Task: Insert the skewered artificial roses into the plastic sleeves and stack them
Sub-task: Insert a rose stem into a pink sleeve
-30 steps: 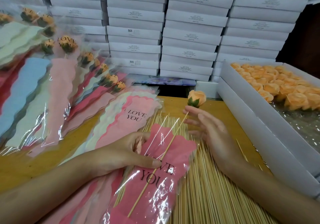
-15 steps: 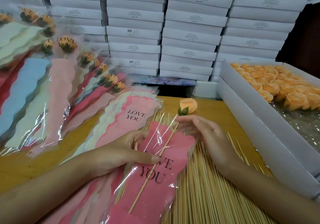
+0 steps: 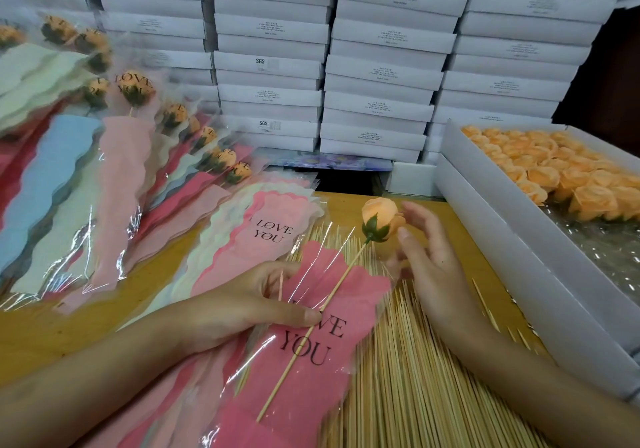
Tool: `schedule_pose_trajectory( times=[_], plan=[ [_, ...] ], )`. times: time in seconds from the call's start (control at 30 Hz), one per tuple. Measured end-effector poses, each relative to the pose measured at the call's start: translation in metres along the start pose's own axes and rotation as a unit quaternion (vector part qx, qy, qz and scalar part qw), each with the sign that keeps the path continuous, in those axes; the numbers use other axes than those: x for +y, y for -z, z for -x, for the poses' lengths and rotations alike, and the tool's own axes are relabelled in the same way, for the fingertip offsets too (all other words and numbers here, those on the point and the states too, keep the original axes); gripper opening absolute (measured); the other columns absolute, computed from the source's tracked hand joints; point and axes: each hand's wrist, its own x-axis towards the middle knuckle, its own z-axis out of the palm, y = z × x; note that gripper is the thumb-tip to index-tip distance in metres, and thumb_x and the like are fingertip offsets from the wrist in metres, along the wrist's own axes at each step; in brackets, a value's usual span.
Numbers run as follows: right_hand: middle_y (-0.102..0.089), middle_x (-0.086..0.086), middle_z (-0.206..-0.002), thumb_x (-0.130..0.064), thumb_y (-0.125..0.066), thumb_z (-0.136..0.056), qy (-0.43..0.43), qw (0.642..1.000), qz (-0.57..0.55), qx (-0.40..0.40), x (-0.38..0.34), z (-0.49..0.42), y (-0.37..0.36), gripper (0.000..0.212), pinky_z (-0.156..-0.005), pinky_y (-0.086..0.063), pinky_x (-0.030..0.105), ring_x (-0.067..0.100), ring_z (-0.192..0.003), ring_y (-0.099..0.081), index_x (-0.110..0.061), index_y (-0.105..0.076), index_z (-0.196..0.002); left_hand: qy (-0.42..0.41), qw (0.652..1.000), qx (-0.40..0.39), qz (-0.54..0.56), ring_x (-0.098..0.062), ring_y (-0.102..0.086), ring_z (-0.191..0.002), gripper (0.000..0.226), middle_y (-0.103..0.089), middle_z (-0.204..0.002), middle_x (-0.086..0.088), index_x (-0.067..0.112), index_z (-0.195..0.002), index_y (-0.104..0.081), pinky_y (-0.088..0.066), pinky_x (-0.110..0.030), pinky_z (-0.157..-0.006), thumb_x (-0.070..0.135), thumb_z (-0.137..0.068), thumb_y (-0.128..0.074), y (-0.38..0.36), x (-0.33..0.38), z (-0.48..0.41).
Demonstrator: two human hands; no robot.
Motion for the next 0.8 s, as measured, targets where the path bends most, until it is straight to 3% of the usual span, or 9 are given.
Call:
schedule_pose_trajectory(
  times=[0.1,0.23,0.3,0.33,0.4,0.47,0.6,0.7,0.8],
  plan=[
    [-0.064,-0.033,-0.088,-0.025,-0.045,-0.101,-0.010,1.000,0.002,-0.025,0.000,0.001,-0.001,0.026,-0.061,-0.052,0.018,-0.001,-0.067,-0.060,-0.036,-0.051,-0.124,0.010,1.000,-0.002,0.003,-0.012,-0.058,-0.096,0.117,-0.054,-0.114,-0.007,0.016,-0.131,-0.048,-0.043,-0.035,-0.098,0.050,-0.029,-0.096,-0.001,0.001,0.001],
    [-0.065,-0.030,-0.102,-0.019,-0.046,-0.101,-0.007,0.999,-0.024,-0.025,-0.005,0.002,-0.001,0.023,-0.063,-0.050,0.012,0.000,-0.085,-0.068,-0.028,-0.055,-0.120,0.007,1.000,0.005,0.019,0.011,-0.060,-0.073,0.092,-0.057,-0.093,0.012,0.029,-0.116,-0.049,-0.044,-0.008,-0.073,0.040,-0.033,-0.087,-0.001,0.000,-0.002],
    [-0.064,-0.028,-0.103,-0.018,-0.046,-0.101,-0.003,0.999,-0.034,-0.033,-0.005,0.003,-0.001,0.021,-0.065,-0.052,0.015,0.001,-0.090,-0.068,-0.028,-0.057,-0.115,0.005,1.000,0.007,0.020,0.014,-0.056,-0.063,0.087,-0.057,-0.073,0.020,0.031,-0.111,-0.047,-0.044,-0.006,-0.065,0.040,-0.034,-0.085,-0.002,0.000,-0.001],
    [-0.064,-0.025,-0.104,-0.017,-0.046,-0.101,-0.001,0.999,-0.036,-0.037,-0.006,0.003,-0.001,0.020,-0.067,-0.054,0.018,0.002,-0.091,-0.068,-0.027,-0.057,-0.113,0.006,1.000,-0.001,0.013,0.011,-0.057,-0.066,0.091,-0.061,-0.075,0.016,0.028,-0.118,-0.049,-0.047,-0.010,-0.070,0.040,-0.035,-0.086,-0.001,0.000,0.000],
    [-0.064,-0.018,-0.105,-0.015,-0.046,-0.101,0.006,0.998,-0.040,-0.043,-0.006,0.004,-0.002,0.018,-0.076,-0.057,0.025,0.006,-0.094,-0.067,-0.023,-0.058,-0.111,0.016,1.000,-0.006,0.004,-0.010,-0.063,-0.093,0.101,-0.065,-0.107,-0.016,0.015,-0.132,-0.049,-0.051,-0.039,-0.095,0.038,-0.042,-0.091,-0.001,0.002,0.002],
    [-0.065,-0.021,-0.099,-0.012,-0.046,-0.101,0.016,0.998,-0.046,-0.051,-0.007,0.004,-0.003,0.016,-0.081,-0.056,0.023,0.003,-0.092,-0.067,-0.020,-0.058,-0.108,0.023,1.000,-0.015,0.014,-0.032,-0.059,-0.113,0.100,-0.057,-0.124,-0.030,0.011,-0.136,-0.048,-0.039,-0.058,-0.106,0.035,-0.049,-0.092,-0.001,0.002,0.003],
    [-0.066,-0.023,-0.092,-0.010,-0.046,-0.100,0.026,0.996,-0.056,-0.061,-0.008,0.004,-0.002,0.013,-0.080,-0.052,0.016,-0.001,-0.088,-0.066,-0.015,-0.057,-0.105,0.022,1.000,0.000,0.005,-0.038,-0.050,-0.127,0.108,-0.054,-0.133,-0.022,0.012,-0.142,-0.043,-0.034,-0.055,-0.112,0.036,-0.047,-0.091,-0.001,0.002,0.002],
    [-0.068,-0.020,-0.089,-0.011,-0.048,-0.099,0.028,0.996,-0.057,-0.067,-0.010,0.005,-0.002,0.011,-0.083,-0.053,0.019,0.002,-0.087,-0.067,-0.014,-0.057,-0.103,0.007,1.000,-0.006,-0.001,-0.051,-0.049,-0.119,0.103,-0.054,-0.119,-0.032,0.008,-0.142,-0.042,-0.031,-0.062,-0.109,0.035,-0.054,-0.088,-0.003,0.004,0.001],
    [-0.069,-0.018,-0.086,-0.010,-0.050,-0.099,0.030,0.995,-0.062,-0.078,-0.011,0.006,-0.002,0.009,-0.082,-0.052,0.018,0.000,-0.085,-0.066,-0.011,-0.058,-0.103,-0.017,0.999,-0.038,0.014,-0.049,-0.055,-0.107,0.081,-0.058,-0.116,-0.028,0.010,-0.135,-0.051,-0.035,-0.066,-0.105,0.030,-0.064,-0.086,-0.004,0.006,0.001]
  ],
)
